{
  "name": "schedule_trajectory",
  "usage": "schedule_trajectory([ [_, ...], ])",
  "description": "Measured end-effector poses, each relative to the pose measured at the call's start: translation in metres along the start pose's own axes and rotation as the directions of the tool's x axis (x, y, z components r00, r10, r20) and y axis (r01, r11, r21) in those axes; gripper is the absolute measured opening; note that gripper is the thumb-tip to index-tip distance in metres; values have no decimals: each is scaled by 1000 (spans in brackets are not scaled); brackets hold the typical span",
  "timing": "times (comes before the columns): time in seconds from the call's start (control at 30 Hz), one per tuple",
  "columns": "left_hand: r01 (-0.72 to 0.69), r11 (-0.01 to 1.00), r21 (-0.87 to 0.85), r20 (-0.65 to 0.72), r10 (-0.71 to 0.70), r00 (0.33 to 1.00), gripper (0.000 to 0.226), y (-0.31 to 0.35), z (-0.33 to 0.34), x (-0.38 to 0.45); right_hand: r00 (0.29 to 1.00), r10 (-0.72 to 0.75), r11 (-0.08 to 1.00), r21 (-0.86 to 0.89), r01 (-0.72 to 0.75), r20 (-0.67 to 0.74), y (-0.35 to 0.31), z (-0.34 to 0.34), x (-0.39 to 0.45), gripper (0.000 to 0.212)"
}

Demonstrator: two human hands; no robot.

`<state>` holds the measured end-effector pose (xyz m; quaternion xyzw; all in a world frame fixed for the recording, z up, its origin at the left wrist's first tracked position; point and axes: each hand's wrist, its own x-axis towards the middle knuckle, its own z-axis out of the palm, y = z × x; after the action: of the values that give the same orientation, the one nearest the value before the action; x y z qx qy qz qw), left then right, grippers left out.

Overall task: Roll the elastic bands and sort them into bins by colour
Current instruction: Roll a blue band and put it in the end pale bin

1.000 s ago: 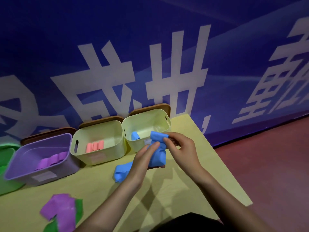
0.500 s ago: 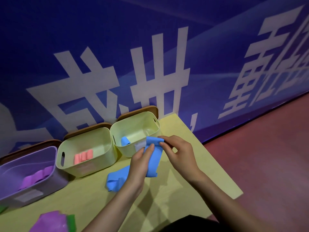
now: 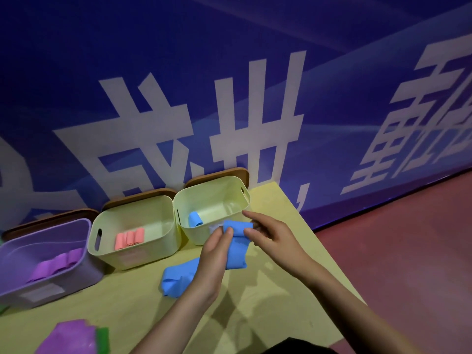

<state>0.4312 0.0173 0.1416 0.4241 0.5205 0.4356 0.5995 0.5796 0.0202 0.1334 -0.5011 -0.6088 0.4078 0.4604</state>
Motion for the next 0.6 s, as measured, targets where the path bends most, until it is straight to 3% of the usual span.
schedule_trajectory([
  [0.07,-63,993,101,-13,65,998,22,0,2,4,999,36,999,29,-36,-15,-2,6,5,17],
  [0.17,-154,945,289,-31,170,985,25,-3,0,11,998,36,999,17,-35,-58,-3,9,11,20],
  [0.33,-230,887,400,-18,259,966,29,-4,-5,26,996,-6,999,-43,2,-86,-1,15,13,24],
  [0.47,-201,951,235,-2,207,978,34,-2,-8,30,990,-41,997,-72,31,-135,2,20,15,14],
  [0.6,18,997,75,-48,-14,999,26,-2,-4,26,984,-59,996,-76,47,-171,3,23,19,16],
])
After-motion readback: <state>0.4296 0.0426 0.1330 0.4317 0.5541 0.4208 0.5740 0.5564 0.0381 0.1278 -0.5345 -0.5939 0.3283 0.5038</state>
